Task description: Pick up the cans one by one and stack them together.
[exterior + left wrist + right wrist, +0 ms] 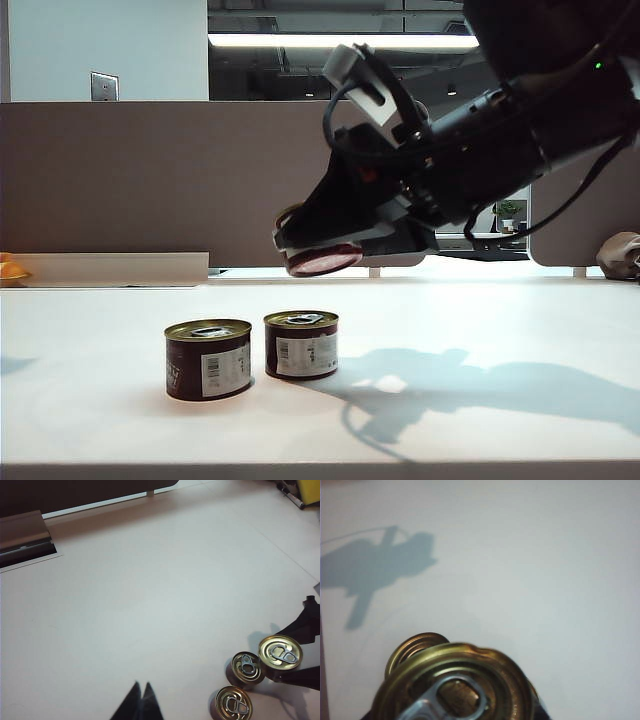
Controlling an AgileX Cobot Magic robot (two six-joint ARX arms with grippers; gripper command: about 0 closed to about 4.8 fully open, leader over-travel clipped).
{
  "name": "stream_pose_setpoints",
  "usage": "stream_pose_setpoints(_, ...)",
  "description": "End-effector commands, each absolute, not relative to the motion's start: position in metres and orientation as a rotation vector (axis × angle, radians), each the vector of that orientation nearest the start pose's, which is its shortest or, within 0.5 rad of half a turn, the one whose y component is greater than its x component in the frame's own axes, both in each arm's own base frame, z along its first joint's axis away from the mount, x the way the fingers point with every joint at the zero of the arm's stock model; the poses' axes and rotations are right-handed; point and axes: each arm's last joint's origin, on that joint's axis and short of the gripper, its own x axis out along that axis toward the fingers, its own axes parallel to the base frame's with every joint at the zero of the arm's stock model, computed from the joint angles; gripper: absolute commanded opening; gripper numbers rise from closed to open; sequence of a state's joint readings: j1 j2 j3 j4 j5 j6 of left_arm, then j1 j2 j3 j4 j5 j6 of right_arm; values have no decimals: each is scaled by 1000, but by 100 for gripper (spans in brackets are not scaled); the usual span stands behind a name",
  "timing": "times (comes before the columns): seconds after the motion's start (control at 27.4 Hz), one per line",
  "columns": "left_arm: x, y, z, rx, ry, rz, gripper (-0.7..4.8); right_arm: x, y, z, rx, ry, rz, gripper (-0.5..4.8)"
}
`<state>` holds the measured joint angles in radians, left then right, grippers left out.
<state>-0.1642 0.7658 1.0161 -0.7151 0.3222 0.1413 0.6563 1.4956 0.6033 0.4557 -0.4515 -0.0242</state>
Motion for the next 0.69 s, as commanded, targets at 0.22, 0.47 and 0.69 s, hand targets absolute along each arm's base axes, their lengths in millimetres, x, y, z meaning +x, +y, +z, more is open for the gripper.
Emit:
stream_pose_setpoints(0.22, 133, -31, 365, 103, 420, -513, -6, 223, 189, 171, -63, 406, 1120, 108)
stream_pose_setpoints(0.47, 133, -31, 365, 104, 419, -513, -6, 229, 194, 166, -63, 418, 1120, 108)
stream_pose_setpoints(0.69, 134, -31, 365, 107, 420, -502, -6, 239, 201, 163, -57, 440, 1117, 108)
